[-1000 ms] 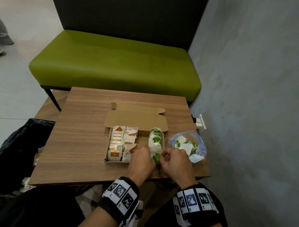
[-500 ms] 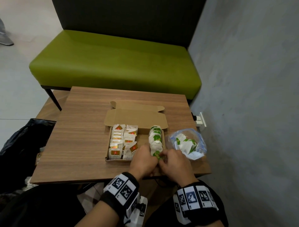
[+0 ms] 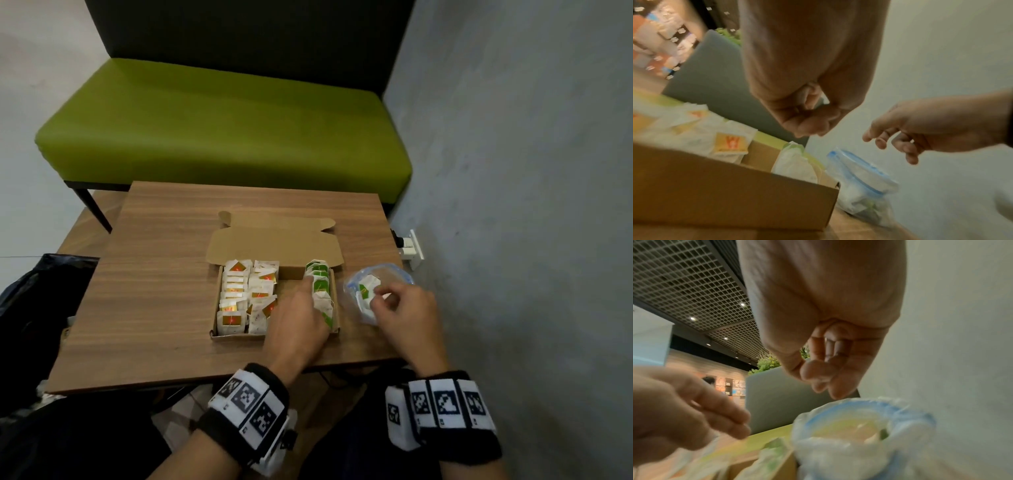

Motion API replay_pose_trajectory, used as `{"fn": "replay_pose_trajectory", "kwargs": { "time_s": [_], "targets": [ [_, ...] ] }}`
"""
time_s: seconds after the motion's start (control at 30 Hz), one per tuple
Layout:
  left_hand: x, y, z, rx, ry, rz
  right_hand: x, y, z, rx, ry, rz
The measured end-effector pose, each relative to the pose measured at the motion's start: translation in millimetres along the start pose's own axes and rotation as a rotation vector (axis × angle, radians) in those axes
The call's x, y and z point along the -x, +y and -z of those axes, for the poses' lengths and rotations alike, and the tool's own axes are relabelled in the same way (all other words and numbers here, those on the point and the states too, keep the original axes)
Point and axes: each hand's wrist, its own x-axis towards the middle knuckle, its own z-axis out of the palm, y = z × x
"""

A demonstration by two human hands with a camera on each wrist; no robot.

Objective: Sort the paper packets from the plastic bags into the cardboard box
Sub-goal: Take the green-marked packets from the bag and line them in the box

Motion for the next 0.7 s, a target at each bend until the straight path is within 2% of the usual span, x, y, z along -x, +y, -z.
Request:
{"fn": "replay_pose_trajectory", "kwargs": {
  "time_s": [0.07, 0.13, 0.23, 0.33, 0.43, 0.5, 0.63, 0.7],
  "targets": [
    [0, 14, -3, -0.102, -0.009, -0.201, -13, 10, 13, -0.016, 0.080, -0.051],
    [-5, 28, -10, -0.279, -0.120, -0.413, -25, 17, 16, 0.059, 0.029, -0.055],
    [-17, 36, -28, -0.520, -0.249, -0.555, -41, 30, 8, 0.272, -0.028, -0.038],
    [-19, 36, -38, -0.653, -0.285, -0.573, -50, 32, -1, 0.332, -0.081, -0.065],
    [-17, 29, -46, -0.653, -0.298, -0.560, -53, 29, -12, 0.438, -0.113, -0.063],
    [-15, 23, -49, -0.622, -0.315, -0.553, -52, 28, -20, 0.428, -0.110, -0.077],
    [-12, 16, -47, -0.461, -0.328, -0.517, -46, 35, -19, 0.266, -0.064, -0.121],
    [-10, 12, -43, -0.263, -0.252, -0.487, -43, 40, -8, 0.104, -0.022, -0.137]
  ]
}}
